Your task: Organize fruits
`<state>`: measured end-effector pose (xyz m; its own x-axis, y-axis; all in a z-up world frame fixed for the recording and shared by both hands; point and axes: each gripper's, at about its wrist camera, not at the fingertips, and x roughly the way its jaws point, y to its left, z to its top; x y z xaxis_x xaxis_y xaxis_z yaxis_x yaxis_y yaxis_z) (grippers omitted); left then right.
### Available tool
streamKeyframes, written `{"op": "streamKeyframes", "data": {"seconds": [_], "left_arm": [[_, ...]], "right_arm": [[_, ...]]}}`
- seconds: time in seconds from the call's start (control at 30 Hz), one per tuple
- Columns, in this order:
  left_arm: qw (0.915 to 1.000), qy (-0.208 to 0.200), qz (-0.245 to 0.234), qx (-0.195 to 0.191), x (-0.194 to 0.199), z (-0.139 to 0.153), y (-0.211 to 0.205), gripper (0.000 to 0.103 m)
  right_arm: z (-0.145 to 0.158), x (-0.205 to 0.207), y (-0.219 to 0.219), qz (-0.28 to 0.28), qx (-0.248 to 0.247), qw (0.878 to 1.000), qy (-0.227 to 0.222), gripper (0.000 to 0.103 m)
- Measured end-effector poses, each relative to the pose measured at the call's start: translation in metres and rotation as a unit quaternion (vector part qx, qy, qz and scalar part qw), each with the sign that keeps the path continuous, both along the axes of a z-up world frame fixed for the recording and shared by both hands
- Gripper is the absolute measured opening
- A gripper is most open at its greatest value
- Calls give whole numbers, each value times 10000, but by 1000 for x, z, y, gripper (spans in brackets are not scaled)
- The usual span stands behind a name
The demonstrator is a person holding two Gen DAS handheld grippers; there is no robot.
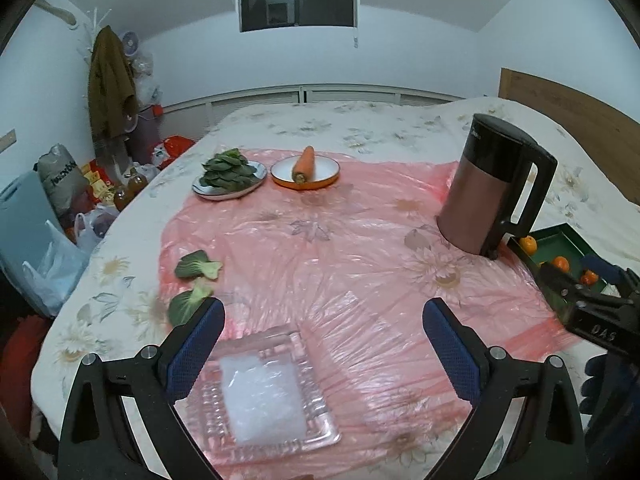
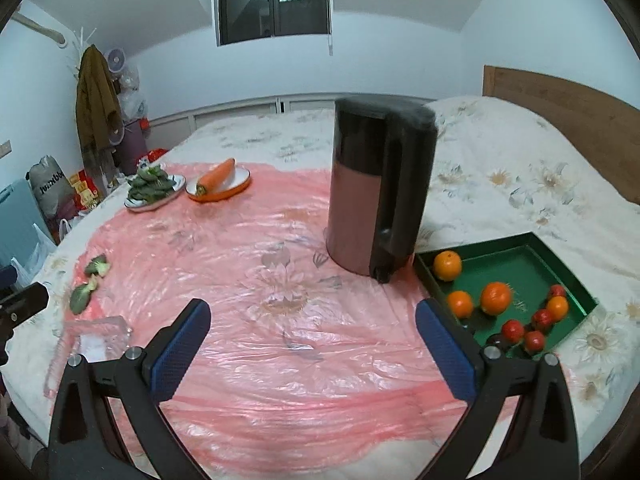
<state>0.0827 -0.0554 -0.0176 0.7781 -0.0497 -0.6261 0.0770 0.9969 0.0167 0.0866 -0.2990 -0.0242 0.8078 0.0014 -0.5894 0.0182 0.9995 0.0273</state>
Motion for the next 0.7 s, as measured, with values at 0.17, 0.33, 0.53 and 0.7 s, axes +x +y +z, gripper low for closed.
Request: {"op": "streamKeyframes", "data": {"seconds": [0.17, 0.33, 0.53, 0.7], "left_arm": [[10000, -22, 68, -32, -12, 6, 8, 97], [9999, -60, 82, -39, -22, 11, 14, 97], [9999, -82, 140, -57, -31, 13, 21, 97], [9998, -95, 165, -42, -37, 13, 26, 97]], "right_arm": [[14, -18, 3, 7, -68, 9999, -89, 103], [25, -33, 0, -75, -114, 9997, -203, 103], [27, -45, -4, -175, -71, 9996, -209, 103], [26, -50, -3, -189, -111, 9996, -192, 103]]}}
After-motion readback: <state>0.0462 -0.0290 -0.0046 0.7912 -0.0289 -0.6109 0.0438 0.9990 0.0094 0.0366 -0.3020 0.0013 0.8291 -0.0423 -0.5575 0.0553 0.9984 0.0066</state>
